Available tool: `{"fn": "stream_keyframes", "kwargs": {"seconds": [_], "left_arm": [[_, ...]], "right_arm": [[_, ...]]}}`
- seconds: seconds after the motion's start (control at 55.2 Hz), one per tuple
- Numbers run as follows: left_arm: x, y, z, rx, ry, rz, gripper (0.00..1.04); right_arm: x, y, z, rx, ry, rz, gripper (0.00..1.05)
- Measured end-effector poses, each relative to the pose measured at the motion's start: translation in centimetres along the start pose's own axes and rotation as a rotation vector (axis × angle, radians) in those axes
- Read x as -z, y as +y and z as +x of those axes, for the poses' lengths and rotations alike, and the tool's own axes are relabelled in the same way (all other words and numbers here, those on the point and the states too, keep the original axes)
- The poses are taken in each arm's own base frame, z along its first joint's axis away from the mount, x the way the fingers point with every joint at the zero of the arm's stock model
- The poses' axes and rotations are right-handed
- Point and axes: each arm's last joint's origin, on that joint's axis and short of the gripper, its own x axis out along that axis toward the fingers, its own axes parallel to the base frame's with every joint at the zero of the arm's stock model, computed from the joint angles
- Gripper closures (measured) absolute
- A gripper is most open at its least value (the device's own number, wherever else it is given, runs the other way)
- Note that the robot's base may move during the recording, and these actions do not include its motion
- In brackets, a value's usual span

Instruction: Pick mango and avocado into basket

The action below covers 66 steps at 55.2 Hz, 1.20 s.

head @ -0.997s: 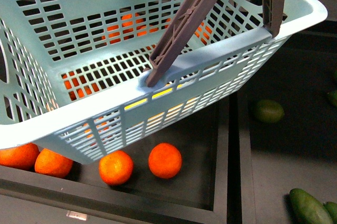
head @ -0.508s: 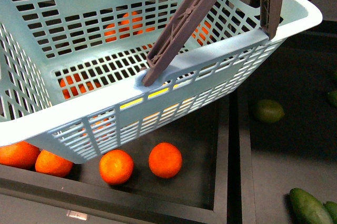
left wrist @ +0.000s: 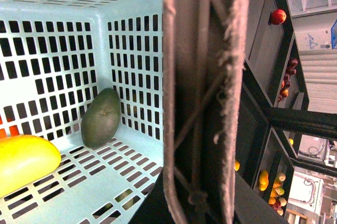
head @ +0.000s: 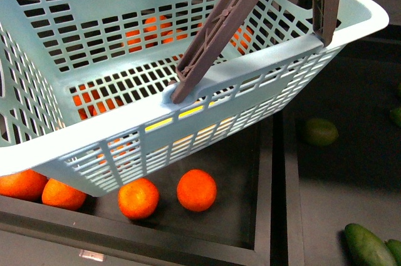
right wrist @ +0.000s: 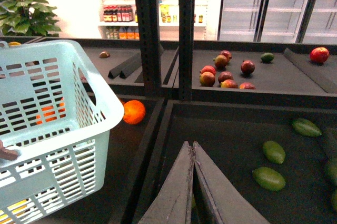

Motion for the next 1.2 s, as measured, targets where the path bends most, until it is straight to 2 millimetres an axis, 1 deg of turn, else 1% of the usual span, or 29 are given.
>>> {"fn": "stream_keyframes", "kwargs": {"seconds": [0.054, 0.544, 0.961, 1.07, 1.197], "left_arm": [[0.0, 0.0, 0.0, 0.000, 0.000, 0.000, 0.98], [0.0, 0.0, 0.0, 0.000, 0.000, 0.000, 0.98], [0.0, 0.0, 0.0, 0.000, 0.000, 0.000, 0.98], [0.0, 0.0, 0.0, 0.000, 0.000, 0.000, 0.98], [0.0, 0.0, 0.0, 0.000, 0.000, 0.000, 0.98]], "right_arm": [[0.5, 0.0, -0.3, 0.000, 0.007, -0.001, 1.02], [0.2, 0.0, -1.8, 0.000, -0.006, -0.001, 1.02], [0.3, 0.0, -2.6, 0.000, -0.006, -0.001, 1.02], [0.7, 0.0, -3.3, -0.001, 0.029, -0.003, 1.02], [0.5, 0.0, -3.6, -0.001, -0.002, -0.002, 1.02]]}}
